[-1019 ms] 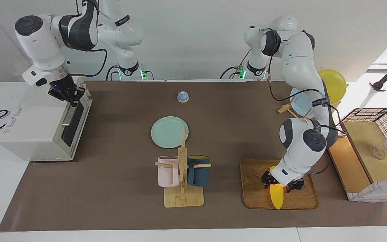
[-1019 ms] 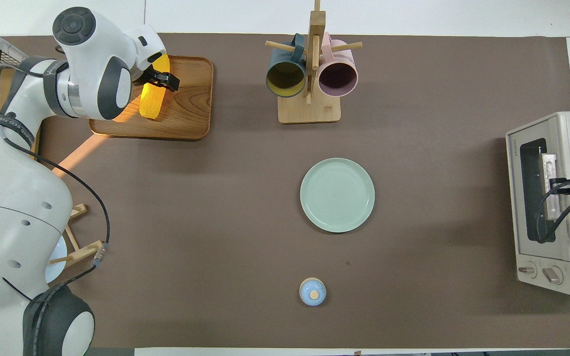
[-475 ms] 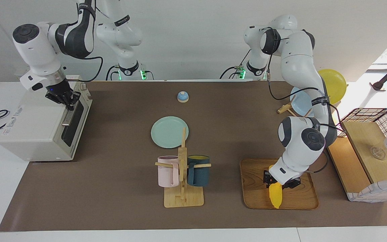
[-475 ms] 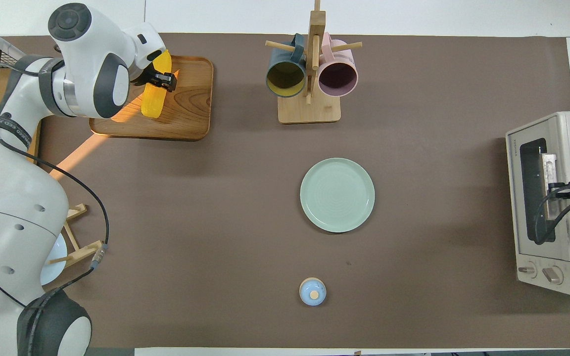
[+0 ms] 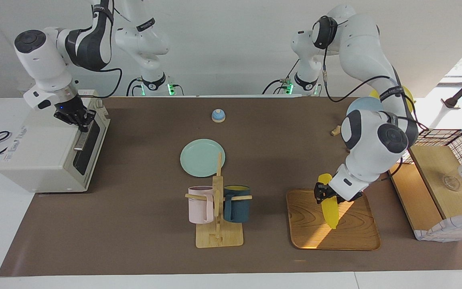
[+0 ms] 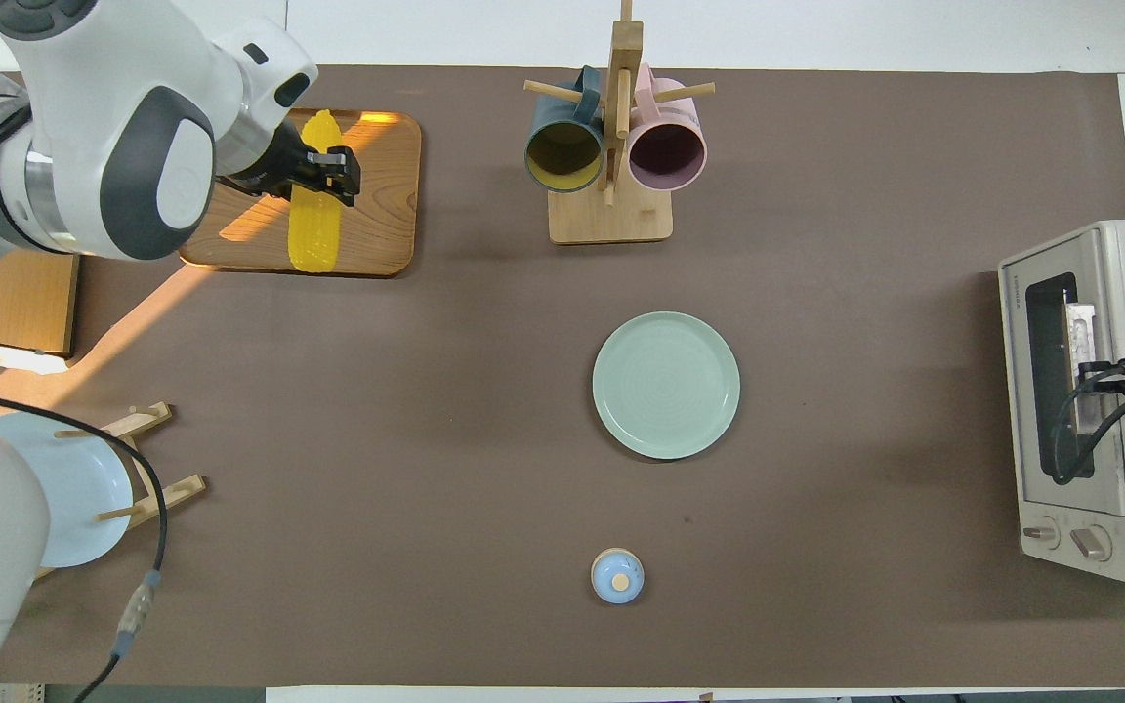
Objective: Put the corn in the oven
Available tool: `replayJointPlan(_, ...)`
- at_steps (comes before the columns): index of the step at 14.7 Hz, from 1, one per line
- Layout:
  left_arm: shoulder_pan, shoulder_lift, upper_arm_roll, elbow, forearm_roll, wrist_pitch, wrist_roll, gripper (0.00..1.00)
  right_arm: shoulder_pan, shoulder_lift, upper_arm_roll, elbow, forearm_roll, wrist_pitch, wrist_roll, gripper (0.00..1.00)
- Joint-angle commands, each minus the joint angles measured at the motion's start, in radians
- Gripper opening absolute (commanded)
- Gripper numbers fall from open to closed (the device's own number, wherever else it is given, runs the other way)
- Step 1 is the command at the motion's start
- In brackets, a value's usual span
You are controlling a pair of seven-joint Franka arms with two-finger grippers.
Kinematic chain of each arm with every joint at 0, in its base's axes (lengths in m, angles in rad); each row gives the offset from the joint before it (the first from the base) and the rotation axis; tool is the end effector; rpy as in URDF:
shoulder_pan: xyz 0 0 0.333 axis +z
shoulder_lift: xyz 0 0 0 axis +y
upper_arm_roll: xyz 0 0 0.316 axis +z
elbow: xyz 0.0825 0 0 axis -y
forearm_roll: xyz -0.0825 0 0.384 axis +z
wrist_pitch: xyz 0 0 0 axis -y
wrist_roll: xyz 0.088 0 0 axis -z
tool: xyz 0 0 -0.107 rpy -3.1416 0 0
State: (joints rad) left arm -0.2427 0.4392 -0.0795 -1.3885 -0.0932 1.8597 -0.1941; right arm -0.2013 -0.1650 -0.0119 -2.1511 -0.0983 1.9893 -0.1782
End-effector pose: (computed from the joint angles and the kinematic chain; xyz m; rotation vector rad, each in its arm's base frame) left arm 0.6578 -0.2171 0.4634 3.0104 -0.1430 0.0009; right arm 0.4899 -0.1125 0.4724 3.0546 0.0076 -0.0213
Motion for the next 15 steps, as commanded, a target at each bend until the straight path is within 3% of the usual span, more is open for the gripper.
replayJointPlan(1, -0.087, -0.203, 0.017, -0.249, -0.033, 0.013, -0.124, 0.00, 0.013, 0.031, 0.006, -0.033, 0.055, 0.034, 0.003, 0.00)
replayJointPlan(4, -0.217, -0.272, 0.017, -0.369, -0.033, 0.073, -0.287, 0.00, 0.052, 0.090, 0.006, -0.044, 0.074, 0.107, 0.058, 0.00)
replayJointPlan(8, -0.377, -0.333, 0.017, -0.552, -0.033, 0.313, -0.477, 0.00, 0.089, 0.157, 0.007, -0.078, 0.075, 0.209, 0.083, 0.00)
replayJointPlan(12, -0.521, -0.243, 0.018, -0.552, -0.033, 0.476, -0.631, 0.00, 0.129, 0.185, 0.009, -0.151, 0.075, 0.351, 0.089, 0.00)
replayJointPlan(15, -0.589, -0.131, 0.021, -0.479, -0.026, 0.541, -0.705, 0.00, 0.131, 0.212, 0.009, -0.173, 0.075, 0.397, 0.085, 0.00)
